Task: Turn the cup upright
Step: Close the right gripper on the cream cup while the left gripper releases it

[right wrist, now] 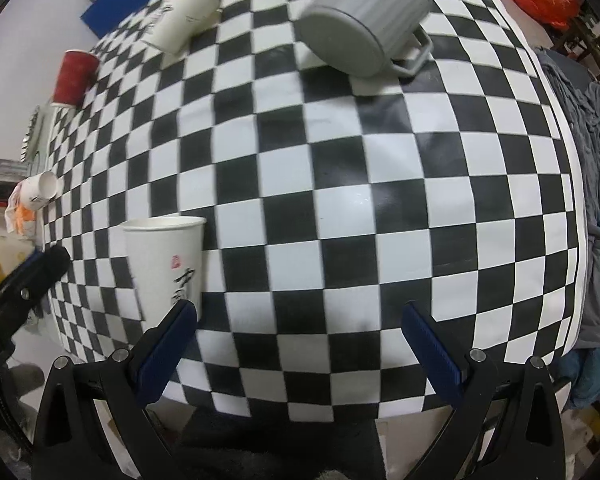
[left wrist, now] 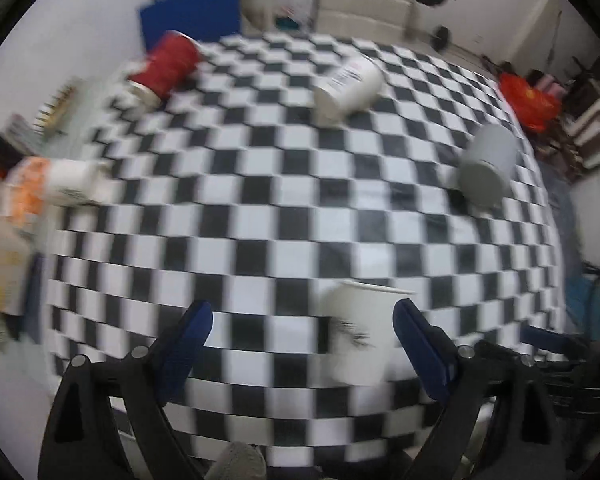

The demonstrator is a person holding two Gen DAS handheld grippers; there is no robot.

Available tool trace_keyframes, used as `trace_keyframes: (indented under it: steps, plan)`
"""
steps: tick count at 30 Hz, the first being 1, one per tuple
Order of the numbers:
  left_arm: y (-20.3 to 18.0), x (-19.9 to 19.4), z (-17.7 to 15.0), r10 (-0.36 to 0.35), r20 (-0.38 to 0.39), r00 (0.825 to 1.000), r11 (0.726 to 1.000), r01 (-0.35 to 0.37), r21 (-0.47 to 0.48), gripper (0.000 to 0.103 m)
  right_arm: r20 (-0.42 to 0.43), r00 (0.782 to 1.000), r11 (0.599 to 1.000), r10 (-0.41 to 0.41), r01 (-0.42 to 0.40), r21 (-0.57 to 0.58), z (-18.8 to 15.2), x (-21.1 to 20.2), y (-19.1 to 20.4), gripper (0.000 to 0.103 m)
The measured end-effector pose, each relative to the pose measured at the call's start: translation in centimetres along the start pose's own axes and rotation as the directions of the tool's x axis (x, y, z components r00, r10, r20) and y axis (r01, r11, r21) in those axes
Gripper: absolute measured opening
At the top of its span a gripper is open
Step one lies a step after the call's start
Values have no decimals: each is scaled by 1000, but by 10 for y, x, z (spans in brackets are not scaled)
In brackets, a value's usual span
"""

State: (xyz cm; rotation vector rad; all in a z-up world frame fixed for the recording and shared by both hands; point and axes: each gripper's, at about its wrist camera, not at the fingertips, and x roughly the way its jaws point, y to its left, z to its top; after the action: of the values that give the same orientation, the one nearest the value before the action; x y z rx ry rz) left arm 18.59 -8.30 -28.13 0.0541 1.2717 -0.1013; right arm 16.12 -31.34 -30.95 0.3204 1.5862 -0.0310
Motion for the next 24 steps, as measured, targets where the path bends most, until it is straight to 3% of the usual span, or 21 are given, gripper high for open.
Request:
trace_keyframes:
  steps: [5, 10, 19, 24]
  plan:
    - [34, 0, -11, 106, 50, 993, 994, -104, -37, 93, -12, 1000, 998, -25, 25, -55, -5, 3, 42, 103]
    - [60, 13, -17, 155, 35, 987, 987, -153, -48, 93, -23, 998, 993, -51, 49, -104, 0, 21, 92, 103]
    - [85, 54, -21, 135, -70, 988, 990, -137, -20, 93, -116, 991, 997, -67, 61, -57, 28, 59, 121, 103]
    - [83, 79, -20, 112, -113, 987, 994, -111, 19, 93, -224, 975, 1000, 0, 4, 17, 47, 85, 113, 101]
